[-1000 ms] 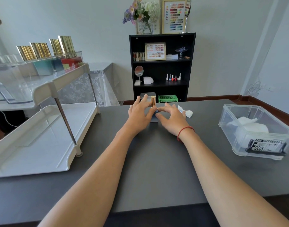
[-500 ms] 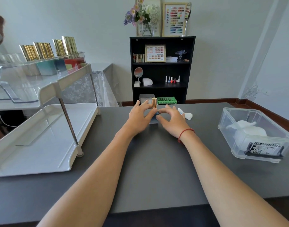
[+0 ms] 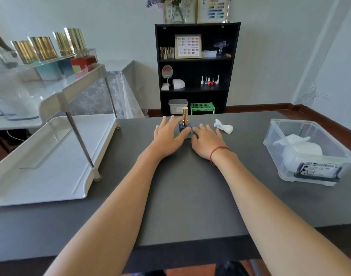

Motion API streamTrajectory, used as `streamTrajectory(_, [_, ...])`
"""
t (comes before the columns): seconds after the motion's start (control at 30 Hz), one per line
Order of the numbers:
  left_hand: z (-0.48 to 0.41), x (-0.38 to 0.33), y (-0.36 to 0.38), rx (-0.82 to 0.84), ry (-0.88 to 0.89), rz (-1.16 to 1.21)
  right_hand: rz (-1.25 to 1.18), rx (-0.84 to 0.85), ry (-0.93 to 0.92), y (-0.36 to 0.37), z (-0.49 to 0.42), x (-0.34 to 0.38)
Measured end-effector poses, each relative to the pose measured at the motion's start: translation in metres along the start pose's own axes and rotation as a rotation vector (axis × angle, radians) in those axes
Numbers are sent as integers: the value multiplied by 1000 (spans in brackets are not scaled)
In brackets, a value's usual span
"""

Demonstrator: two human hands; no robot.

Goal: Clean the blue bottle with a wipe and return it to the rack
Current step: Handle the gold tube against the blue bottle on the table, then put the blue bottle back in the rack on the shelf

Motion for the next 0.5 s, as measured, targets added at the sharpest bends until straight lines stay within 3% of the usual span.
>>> streamTrajectory(0.3, [-9, 10, 2, -14, 14, 21, 73, -4, 12, 5, -1, -2])
streamTrajectory(0.5, [-12, -39, -47, -35, -34, 156, -66, 183, 66, -32, 15, 2])
Point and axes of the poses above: each hand's wrist, its own z-axis away from the middle knuckle, its own y-axis out of the palm, x = y × z, the point moved 5 cm from there along -z, towards the middle knuckle, and after that the axes turned 7 degrees about x, right-handed, at the moved point
